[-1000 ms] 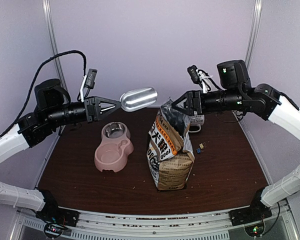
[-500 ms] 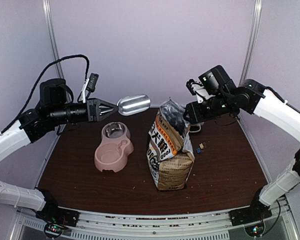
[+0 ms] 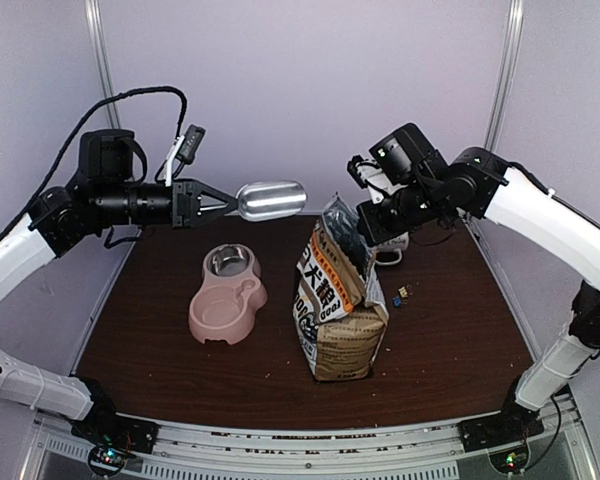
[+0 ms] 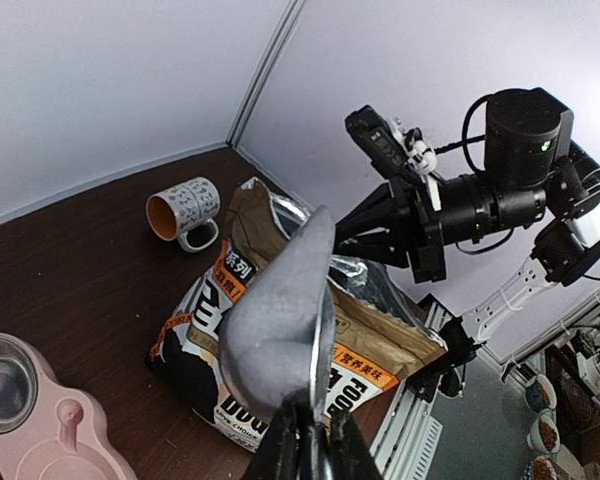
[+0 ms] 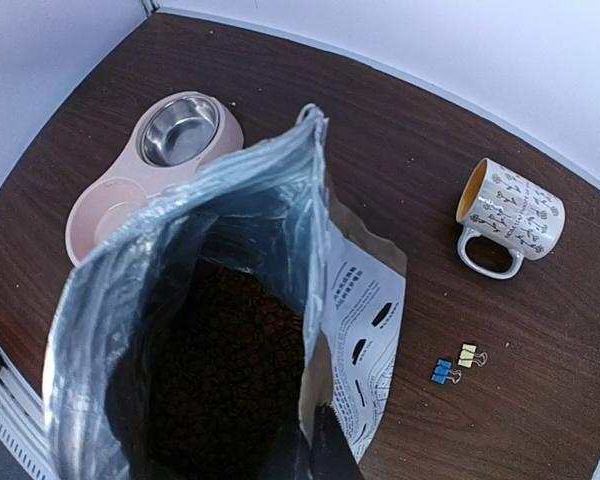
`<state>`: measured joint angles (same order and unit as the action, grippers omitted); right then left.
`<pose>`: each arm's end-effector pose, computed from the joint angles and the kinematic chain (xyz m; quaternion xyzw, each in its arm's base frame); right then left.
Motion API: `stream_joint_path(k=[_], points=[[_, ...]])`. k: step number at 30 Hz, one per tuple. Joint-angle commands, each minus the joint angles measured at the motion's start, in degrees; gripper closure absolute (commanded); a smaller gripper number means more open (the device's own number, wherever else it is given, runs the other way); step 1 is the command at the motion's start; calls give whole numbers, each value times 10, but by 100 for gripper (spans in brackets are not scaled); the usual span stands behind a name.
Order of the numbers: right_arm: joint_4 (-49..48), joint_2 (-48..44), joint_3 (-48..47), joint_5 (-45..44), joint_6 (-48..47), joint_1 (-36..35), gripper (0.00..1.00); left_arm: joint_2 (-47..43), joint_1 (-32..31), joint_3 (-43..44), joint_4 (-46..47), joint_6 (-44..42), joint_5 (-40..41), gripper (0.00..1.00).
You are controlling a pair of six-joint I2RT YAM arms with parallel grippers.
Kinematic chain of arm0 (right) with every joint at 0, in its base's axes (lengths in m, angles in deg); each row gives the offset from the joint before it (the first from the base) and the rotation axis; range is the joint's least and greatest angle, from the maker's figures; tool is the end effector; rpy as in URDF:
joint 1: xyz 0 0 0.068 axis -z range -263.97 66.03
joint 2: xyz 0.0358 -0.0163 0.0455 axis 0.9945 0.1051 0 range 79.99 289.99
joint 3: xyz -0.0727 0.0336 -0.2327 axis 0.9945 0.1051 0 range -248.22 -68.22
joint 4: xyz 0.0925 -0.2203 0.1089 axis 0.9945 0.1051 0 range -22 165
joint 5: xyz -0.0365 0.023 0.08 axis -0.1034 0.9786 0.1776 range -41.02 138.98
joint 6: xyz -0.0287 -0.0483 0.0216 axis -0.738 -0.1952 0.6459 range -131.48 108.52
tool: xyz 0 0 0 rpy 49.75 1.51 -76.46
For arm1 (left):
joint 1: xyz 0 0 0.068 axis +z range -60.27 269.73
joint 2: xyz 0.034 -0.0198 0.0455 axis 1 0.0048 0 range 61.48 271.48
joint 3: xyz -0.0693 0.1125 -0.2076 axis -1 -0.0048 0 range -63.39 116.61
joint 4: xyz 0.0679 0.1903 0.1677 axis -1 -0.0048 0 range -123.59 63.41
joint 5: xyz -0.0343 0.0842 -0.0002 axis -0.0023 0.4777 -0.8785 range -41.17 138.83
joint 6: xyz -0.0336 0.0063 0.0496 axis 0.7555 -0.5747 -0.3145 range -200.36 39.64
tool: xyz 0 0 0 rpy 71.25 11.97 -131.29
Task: Serve the pet food
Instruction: Insert the spatula into the pet food bag.
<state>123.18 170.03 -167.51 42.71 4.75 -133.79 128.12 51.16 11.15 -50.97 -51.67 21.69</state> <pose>0.2203 0.2535 0.3636 -0.2479 0.8920 0.1617 0.3417 0.1992 -0.1848 0.3914 0.2069 0.7638 -0.4787 0.3803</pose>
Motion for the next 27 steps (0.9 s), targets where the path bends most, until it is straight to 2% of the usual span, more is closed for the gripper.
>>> stream_joint_path(k=[1,7,16,21,27], points=[[-26,17,-52,41,-13,-36,100,0,2,42,-45,-53,-18,100],[-85,51,-73,109,1,-85,100,-17,2,58,-108,-80,-25,100],[-122,62,-84,126,10,-108,100,-44,2,69,-183,-111,-14,100],[-124,41,-68,96,6,-108,100,-15,2,108,-193,-119,-22,100],[-116,15,-47,35,0,-107,100,59,-30,191,-232,-148,14,100]])
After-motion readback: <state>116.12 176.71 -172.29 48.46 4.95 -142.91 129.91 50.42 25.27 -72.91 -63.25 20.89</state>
